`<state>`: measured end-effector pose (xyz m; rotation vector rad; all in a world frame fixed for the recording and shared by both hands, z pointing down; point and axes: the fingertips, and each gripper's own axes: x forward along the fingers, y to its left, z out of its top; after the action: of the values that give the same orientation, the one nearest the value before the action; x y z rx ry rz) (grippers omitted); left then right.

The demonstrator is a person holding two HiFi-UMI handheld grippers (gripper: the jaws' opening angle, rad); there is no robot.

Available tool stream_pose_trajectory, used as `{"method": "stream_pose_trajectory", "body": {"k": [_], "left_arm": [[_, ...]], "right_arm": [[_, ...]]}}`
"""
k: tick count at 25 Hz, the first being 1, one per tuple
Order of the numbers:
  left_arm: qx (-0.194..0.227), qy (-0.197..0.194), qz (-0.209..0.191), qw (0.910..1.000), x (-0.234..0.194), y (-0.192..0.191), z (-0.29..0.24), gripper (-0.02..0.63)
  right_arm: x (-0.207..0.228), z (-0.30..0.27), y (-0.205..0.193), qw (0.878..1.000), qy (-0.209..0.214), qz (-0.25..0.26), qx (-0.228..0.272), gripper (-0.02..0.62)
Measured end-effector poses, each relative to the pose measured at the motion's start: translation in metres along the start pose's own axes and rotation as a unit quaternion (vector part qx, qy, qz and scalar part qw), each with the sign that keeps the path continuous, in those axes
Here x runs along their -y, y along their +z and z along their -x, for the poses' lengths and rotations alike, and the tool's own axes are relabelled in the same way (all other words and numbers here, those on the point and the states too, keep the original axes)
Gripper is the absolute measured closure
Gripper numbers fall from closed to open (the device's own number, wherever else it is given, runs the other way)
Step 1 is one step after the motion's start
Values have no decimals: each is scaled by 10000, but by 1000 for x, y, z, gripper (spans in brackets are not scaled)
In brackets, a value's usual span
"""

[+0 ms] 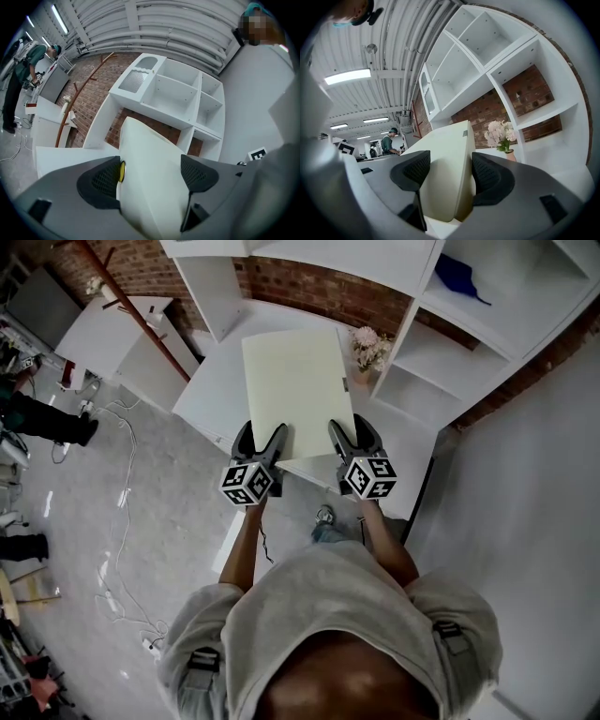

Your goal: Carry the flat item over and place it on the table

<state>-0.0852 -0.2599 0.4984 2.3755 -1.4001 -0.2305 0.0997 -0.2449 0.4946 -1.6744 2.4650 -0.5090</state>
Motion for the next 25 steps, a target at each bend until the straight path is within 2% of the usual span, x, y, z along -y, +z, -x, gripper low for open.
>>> {"method": "stream_pose_trajectory", "body": {"k": [11,25], "left_arm": [[204,217,-16,9996,-16,21,-69,202],[8,471,113,9988,-46,6,-95,202]], "right_arm": [[37,-68,31,9996,286,78,25,304],[54,-108,12,9990,343,-81,-275,307]]}}
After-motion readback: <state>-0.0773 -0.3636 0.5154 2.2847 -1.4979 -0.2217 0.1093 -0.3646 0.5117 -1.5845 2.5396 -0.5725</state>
